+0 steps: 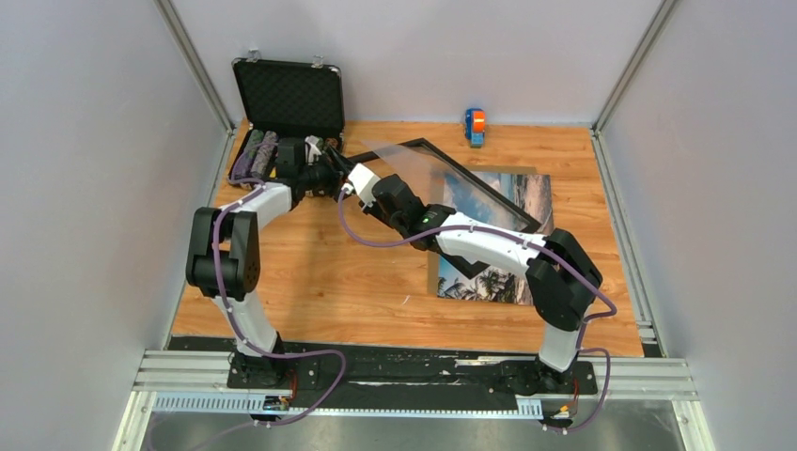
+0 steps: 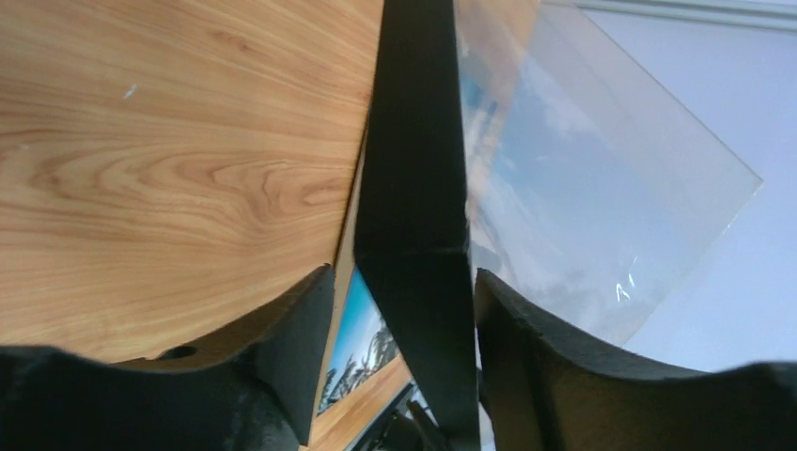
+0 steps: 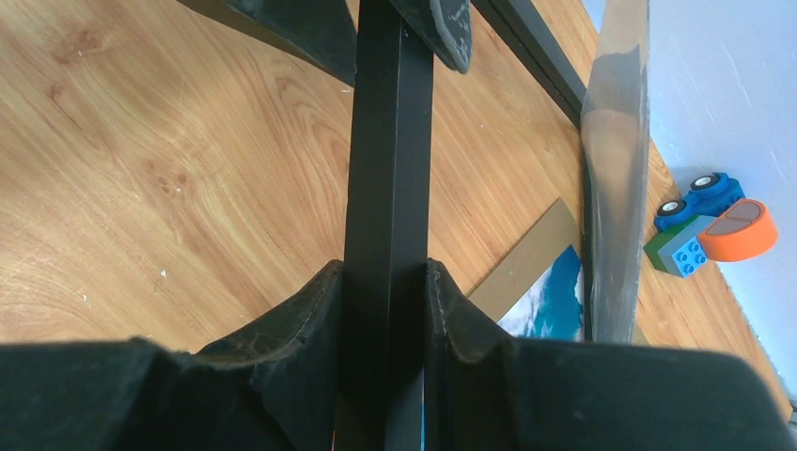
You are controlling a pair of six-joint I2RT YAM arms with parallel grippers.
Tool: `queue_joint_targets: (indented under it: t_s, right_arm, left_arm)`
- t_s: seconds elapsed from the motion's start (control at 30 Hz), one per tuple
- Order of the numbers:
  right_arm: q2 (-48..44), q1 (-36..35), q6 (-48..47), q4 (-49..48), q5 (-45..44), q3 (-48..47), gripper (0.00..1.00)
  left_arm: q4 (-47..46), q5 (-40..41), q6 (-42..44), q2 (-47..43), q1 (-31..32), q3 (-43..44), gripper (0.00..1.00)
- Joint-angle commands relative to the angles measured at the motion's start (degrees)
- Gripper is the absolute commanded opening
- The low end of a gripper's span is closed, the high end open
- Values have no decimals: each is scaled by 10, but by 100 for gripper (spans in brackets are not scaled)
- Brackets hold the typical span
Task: Put the photo into the frame
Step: Turn over the photo frame at the center of the board.
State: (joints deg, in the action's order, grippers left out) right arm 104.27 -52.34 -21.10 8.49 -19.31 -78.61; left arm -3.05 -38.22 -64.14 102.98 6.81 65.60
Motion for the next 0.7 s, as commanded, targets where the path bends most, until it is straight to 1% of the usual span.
queue_joint_targets:
  t_s: [0.0, 0.03, 0.1, 0.13, 0.17, 0.2, 0.23, 0.27, 0.3, 0.37, 0.43, 0.47, 0.57, 0.6, 0.67]
  right_arm:
    - [11, -4, 52, 34, 49, 1, 0]
    - [11, -5, 53, 35, 49, 1, 0]
    - [11, -6, 53, 36, 49, 1, 1]
    - [11, -7, 53, 36, 49, 0, 2]
    - [10, -7, 54, 37, 48, 1, 2]
    - [10, -7, 54, 38, 48, 1, 3]
    - [9, -8, 55, 39, 49, 2, 5]
    - [7, -7, 57, 40, 50, 3, 8]
    - [6, -8, 58, 41, 52, 3, 13]
    - [3, -8, 65, 45, 57, 3, 27]
    - [-2, -7, 72, 54, 63, -1, 41]
    - [-5, -7, 77, 60, 68, -5, 46]
    - [-17, -8, 91, 80, 86, -21, 55]
    - [-20, -9, 95, 88, 91, -30, 60]
    - [-29, -13, 100, 105, 94, -47, 64]
  left_arm:
    - [-41, 6, -14, 19, 15, 26, 60]
    - [-46, 6, -18, 22, 17, 26, 57]
    - [-60, 5, -27, 33, 17, 26, 45]
    - [-68, 4, -33, 41, 17, 26, 42]
    - [-72, 3, -36, 48, 17, 26, 35]
    - [-80, 3, -42, 51, 18, 25, 32]
    - [-84, 2, -45, 56, 17, 26, 24]
    - [-92, 1, -52, 59, 17, 25, 20]
    - [-96, 1, -57, 63, 17, 25, 11]
    - [-105, 2, -65, 67, 17, 26, 0]
    - [-113, 7, -73, 68, 17, 25, 0]
    - [-116, 10, -78, 68, 17, 25, 0]
    - [-119, 16, -83, 68, 18, 22, 0]
    - [-120, 17, -84, 68, 18, 22, 0]
    - [-118, 21, -83, 67, 18, 19, 0]
